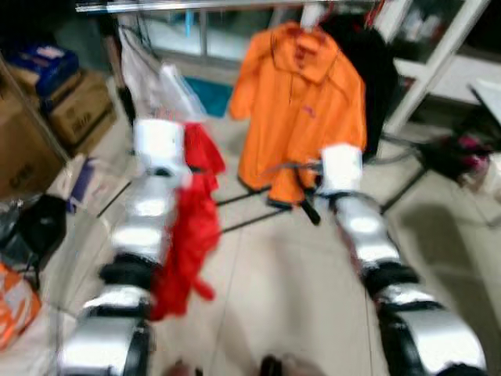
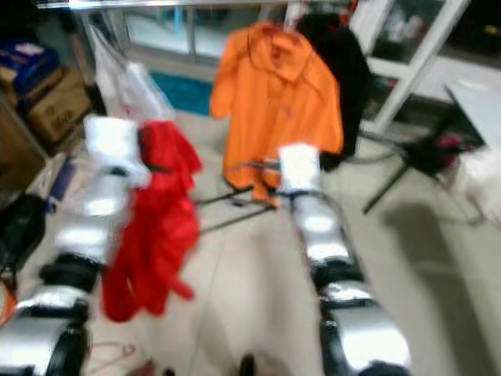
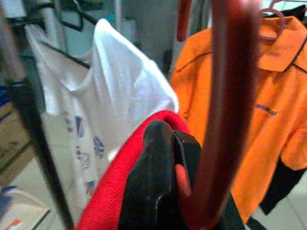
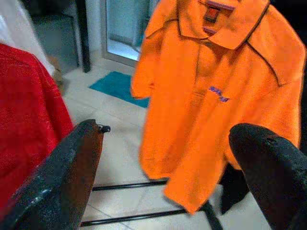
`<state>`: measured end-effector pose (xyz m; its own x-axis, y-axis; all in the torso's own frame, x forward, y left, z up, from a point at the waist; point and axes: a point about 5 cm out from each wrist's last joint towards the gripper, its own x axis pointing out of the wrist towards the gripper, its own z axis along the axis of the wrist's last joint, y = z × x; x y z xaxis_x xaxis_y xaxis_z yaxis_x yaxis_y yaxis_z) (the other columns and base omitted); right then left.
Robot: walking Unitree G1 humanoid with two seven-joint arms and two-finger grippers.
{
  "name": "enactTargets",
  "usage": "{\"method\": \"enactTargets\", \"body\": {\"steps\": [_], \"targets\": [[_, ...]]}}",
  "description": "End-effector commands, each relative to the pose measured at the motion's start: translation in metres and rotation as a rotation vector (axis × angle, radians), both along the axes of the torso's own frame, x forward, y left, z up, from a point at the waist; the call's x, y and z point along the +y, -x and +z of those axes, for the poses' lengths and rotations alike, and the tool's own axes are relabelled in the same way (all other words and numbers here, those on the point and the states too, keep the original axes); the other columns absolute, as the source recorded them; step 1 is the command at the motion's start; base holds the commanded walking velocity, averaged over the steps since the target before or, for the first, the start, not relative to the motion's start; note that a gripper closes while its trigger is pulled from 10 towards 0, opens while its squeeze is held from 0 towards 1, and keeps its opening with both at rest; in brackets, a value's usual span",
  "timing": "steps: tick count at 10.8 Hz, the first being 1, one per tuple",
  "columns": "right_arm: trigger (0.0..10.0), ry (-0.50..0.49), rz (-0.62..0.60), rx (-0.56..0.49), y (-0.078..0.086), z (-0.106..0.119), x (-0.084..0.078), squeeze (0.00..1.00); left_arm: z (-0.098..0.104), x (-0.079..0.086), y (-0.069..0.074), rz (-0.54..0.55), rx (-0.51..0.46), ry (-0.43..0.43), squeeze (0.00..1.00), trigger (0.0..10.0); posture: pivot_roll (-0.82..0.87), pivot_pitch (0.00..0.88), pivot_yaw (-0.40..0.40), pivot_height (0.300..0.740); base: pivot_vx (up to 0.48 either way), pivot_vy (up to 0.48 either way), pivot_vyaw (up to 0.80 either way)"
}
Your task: Hang hanger
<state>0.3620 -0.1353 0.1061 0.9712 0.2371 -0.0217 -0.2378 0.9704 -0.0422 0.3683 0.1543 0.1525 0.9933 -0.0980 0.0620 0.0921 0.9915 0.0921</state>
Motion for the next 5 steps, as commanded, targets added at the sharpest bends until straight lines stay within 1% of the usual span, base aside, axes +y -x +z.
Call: {"method": "enactTargets", "body": {"steps": [1,3,4,5], "targets": [[10.0,-0.015,0.011,-0.004,-0.001,0.002,0.006,0.0,0.007,0.009,-0.001,0.027,-0.025,-0.014,0.0,10.0,-0.02,0.119,-0.082,0.74,0.42,0.0,0.0],[10.0,-0.008,0.015,-0.002,0.0,0.001,0.007,0.0,0.006,0.008,-0.001,0.02,-0.019,-0.017,0.0,10.0,-0.02,0.125,-0.082,0.74,0.418,0.0,0.0],[10.0,0.001,0.02,0.0,0.0,0.0,0.007,0.0,0.005,0.003,-0.001,-0.004,-0.016,-0.021,0.0,10.0,-0.02,0.128,-0.081,0.74,0.42,0.0,0.0],[10.0,-0.003,0.014,0.002,0.001,0.0,0.006,0.0,0.004,-0.001,0.0,-0.013,-0.015,-0.034,0.0,10.0,-0.03,0.13,-0.081,0.74,0.0,0.0,0.0]]}}
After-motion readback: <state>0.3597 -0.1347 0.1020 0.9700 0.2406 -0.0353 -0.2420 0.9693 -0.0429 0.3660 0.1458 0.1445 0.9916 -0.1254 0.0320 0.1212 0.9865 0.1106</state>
